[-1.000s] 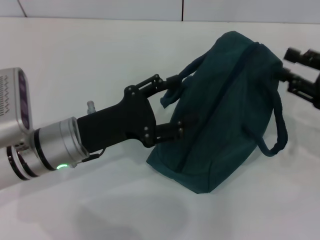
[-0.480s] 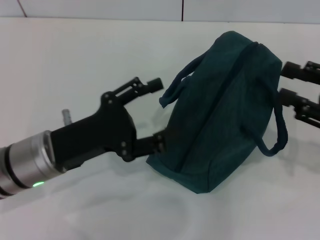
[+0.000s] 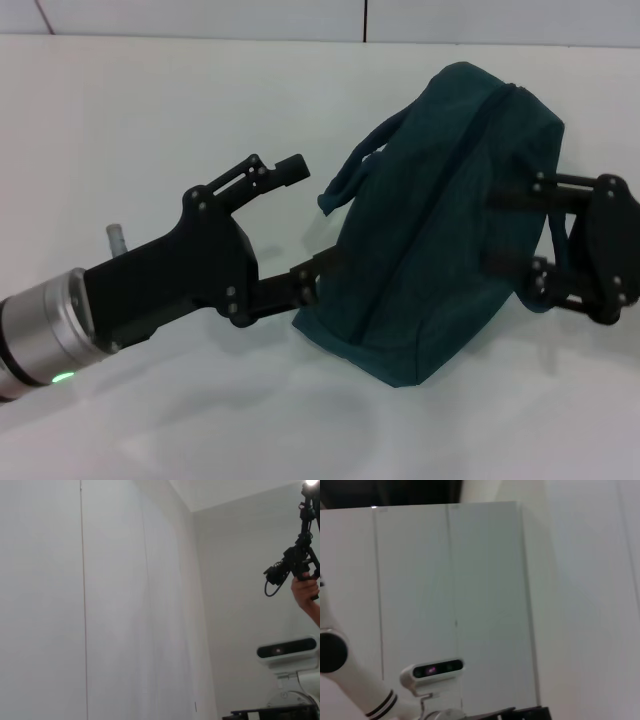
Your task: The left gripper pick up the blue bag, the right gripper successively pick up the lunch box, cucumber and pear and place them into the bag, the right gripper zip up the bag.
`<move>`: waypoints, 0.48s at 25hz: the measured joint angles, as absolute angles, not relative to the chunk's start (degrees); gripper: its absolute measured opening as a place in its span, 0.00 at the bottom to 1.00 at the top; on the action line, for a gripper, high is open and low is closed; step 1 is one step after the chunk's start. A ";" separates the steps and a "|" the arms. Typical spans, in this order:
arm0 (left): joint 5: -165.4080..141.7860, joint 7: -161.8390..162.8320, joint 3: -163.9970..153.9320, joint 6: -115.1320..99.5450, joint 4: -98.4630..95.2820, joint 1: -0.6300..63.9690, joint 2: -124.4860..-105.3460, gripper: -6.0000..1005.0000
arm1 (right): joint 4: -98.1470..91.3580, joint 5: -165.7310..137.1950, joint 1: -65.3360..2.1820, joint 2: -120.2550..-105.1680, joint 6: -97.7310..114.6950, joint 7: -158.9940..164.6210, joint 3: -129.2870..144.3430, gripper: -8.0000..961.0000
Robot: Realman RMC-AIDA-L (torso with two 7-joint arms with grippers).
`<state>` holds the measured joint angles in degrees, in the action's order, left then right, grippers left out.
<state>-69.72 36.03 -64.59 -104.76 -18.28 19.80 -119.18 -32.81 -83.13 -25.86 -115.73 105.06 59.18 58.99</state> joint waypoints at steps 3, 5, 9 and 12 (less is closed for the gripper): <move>-69.82 36.12 -64.59 -104.99 -18.28 19.50 -119.17 0.83 | -32.66 -83.09 -25.58 -115.80 105.07 57.38 59.73 0.57; -69.86 36.13 -64.59 -105.02 -18.28 19.18 -119.18 0.83 | -32.65 -83.11 -25.47 -115.81 104.92 57.06 60.10 0.60; -69.66 36.13 -64.60 -105.09 -18.28 18.77 -119.24 0.83 | -32.44 -83.09 -25.39 -115.86 104.63 55.63 61.32 0.71; -69.66 35.97 -64.60 -105.12 -18.29 18.73 -119.26 0.83 | -31.55 -82.78 -25.33 -115.95 104.60 53.93 61.47 0.74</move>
<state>-69.66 35.97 -64.60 -105.12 -18.29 18.73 -119.26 -31.55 -82.78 -25.33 -115.95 104.60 53.93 61.47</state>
